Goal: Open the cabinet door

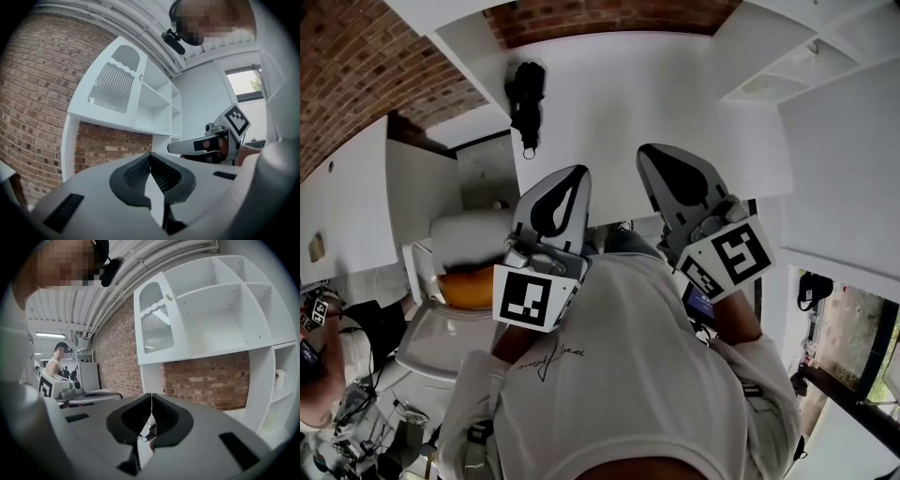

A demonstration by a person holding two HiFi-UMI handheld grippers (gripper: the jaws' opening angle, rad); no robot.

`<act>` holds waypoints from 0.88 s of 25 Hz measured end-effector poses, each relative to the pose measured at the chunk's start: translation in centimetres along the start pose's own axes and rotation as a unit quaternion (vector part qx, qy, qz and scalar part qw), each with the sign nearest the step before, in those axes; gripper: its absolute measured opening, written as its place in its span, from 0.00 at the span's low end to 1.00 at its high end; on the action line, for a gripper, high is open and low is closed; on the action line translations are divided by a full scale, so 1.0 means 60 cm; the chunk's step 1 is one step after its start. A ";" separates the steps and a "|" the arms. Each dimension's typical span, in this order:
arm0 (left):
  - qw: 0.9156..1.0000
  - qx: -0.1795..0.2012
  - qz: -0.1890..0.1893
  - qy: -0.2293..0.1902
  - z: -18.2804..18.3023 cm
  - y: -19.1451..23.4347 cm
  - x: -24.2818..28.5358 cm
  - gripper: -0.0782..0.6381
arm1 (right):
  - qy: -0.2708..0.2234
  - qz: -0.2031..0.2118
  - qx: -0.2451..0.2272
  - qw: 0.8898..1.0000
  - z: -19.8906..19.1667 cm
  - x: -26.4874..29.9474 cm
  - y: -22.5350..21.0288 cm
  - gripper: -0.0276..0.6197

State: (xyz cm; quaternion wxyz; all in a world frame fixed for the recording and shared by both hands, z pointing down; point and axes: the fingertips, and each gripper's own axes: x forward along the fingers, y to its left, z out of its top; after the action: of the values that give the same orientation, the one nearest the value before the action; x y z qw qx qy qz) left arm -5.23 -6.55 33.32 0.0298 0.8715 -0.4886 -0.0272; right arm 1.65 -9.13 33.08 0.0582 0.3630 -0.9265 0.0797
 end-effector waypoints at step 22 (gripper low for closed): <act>0.999 -0.020 0.029 -0.015 0.000 -0.003 0.039 0.13 | -0.059 0.003 -0.085 0.995 0.166 0.065 -0.127 0.09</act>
State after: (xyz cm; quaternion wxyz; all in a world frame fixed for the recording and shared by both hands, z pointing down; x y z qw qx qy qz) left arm -3.86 -8.44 33.26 0.0410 0.8558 -0.5134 -0.0492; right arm 3.53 -19.12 24.77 0.0340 0.3580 -0.9329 -0.0209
